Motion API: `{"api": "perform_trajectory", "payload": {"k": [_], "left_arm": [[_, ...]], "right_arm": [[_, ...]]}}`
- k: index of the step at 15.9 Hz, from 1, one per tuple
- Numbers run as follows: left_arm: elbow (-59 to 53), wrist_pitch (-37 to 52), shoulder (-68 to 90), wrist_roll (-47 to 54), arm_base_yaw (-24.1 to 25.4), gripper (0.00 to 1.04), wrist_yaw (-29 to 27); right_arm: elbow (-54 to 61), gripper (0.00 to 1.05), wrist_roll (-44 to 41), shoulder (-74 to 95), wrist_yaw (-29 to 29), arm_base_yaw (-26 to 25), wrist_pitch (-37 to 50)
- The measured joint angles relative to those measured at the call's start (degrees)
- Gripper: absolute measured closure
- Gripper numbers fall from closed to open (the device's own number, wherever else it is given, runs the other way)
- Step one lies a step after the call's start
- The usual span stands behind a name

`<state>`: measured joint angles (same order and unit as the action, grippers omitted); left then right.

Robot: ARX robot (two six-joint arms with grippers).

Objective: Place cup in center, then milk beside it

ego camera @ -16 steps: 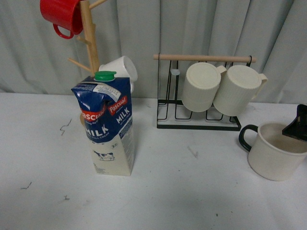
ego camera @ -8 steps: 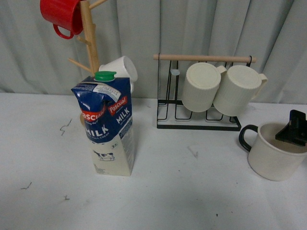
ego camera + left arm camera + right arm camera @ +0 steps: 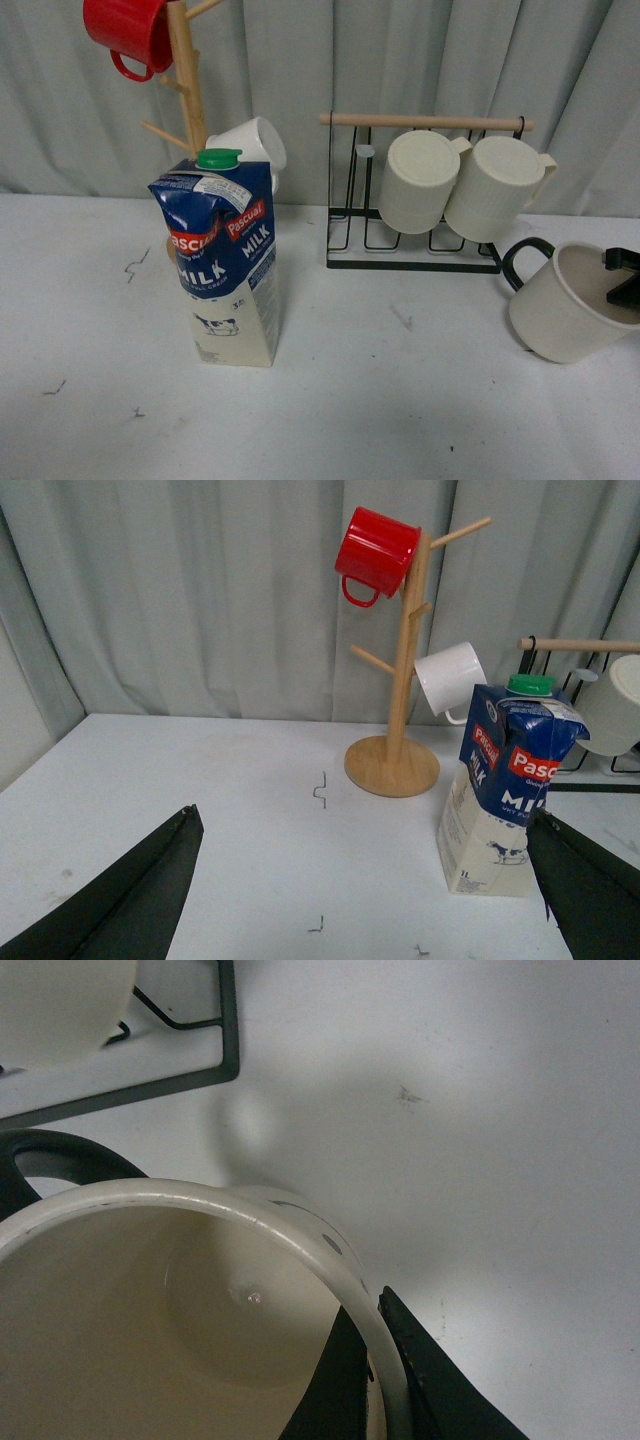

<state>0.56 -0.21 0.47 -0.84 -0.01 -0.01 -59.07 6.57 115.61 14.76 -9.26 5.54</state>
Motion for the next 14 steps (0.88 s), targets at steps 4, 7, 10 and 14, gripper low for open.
{"api": "perform_trajectory", "payload": {"k": [4, 7, 10, 14], "left_arm": [[0.0, 0.0, 0.0, 0.0, 0.0, 0.07, 0.02], [0.0, 0.0, 0.0, 0.0, 0.0, 0.07, 0.0], [0.0, 0.0, 0.0, 0.0, 0.0, 0.07, 0.02], [0.0, 0.0, 0.0, 0.0, 0.0, 0.07, 0.02]], "right_arm": [[-0.61, 1.02, -0.2, -3.3, 0.07, 2.45, -1.88], [-1.68, 1.02, -0.24, -3.34, -0.26, 6.69, -3.58], [-3.02, 1.02, -1.03, -3.13, -1.22, 10.47, -5.09], [-5.29, 1.02, -2.27, 0.44, -2.58, 12.02, -7.32]]}}
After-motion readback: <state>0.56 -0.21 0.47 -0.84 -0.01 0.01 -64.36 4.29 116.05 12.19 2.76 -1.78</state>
